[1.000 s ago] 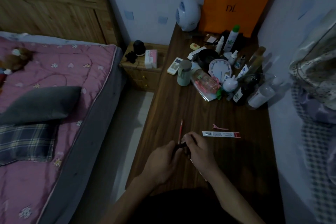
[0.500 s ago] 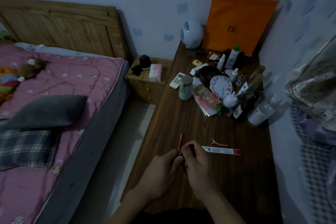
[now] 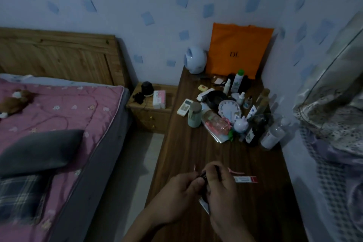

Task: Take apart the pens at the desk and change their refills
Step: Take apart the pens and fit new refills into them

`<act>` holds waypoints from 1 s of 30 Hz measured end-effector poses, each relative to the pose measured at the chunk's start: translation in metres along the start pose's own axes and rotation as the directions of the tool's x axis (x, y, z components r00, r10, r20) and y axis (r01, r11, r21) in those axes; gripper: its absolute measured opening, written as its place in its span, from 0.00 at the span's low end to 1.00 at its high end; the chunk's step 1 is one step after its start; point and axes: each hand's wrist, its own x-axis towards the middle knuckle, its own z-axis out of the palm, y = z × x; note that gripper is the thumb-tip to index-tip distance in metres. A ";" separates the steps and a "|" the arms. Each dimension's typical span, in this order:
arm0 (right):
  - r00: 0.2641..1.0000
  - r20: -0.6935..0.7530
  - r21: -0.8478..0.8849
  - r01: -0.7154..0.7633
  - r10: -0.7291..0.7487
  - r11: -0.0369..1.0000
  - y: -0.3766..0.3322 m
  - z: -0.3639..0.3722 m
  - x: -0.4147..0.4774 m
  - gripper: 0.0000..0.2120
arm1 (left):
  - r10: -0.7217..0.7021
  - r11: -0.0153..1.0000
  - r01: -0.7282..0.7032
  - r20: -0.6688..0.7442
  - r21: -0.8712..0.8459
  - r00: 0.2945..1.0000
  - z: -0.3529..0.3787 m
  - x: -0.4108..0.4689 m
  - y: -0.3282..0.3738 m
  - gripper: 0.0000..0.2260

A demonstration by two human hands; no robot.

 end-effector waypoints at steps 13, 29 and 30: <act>0.935 -0.189 0.078 0.318 -0.299 0.945 -0.116 -0.023 0.043 0.16 | -0.092 0.967 0.075 -0.057 -0.245 0.994 -0.074 -0.009 0.005 0.16; 0.991 -0.093 -0.309 0.058 -0.091 0.949 -0.041 -0.047 0.040 0.07 | 0.136 0.932 -0.258 -0.415 -0.253 0.899 -0.086 0.022 0.040 0.12; 0.990 -0.126 -0.362 0.009 -0.058 0.932 -0.025 -0.054 0.043 0.09 | 0.134 0.935 -0.257 -0.429 -0.243 0.893 -0.085 0.022 0.040 0.12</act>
